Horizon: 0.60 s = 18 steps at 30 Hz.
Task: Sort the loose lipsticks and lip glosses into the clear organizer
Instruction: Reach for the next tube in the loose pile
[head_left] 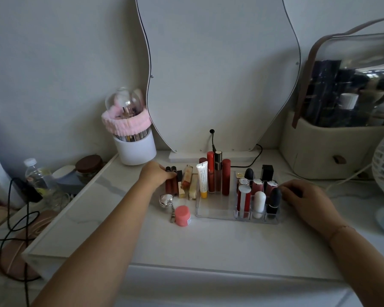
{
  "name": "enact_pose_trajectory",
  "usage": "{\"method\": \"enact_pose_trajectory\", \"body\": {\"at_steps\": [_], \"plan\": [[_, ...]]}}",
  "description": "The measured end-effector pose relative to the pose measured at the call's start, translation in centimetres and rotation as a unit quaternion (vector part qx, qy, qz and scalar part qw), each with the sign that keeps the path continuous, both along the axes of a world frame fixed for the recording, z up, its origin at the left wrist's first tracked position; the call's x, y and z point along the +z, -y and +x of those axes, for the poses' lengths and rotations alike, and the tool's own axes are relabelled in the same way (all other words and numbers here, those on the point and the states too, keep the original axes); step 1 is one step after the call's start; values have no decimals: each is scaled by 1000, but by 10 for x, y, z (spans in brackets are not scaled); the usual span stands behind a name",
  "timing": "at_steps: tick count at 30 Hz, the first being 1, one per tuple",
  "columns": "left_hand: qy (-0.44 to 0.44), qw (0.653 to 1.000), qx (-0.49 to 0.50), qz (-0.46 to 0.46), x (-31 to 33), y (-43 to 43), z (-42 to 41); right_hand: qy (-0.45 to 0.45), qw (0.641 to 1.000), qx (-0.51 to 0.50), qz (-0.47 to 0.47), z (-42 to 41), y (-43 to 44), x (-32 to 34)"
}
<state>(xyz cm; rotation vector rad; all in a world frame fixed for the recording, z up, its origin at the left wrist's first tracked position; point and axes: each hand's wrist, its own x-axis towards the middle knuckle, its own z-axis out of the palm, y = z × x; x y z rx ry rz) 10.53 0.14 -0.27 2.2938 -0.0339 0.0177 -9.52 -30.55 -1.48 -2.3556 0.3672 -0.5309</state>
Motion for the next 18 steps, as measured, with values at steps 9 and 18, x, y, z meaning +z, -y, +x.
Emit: {"method": "enact_pose_trajectory", "body": {"at_steps": [9,18], "plan": [[-1,1000,-2,-31,-7,-8,2,2,1000,-1,-12,1,0,-1],[-47,995,-14,-86,1,-14,-2,5,1000,4,-1,1,2,-2]]}}
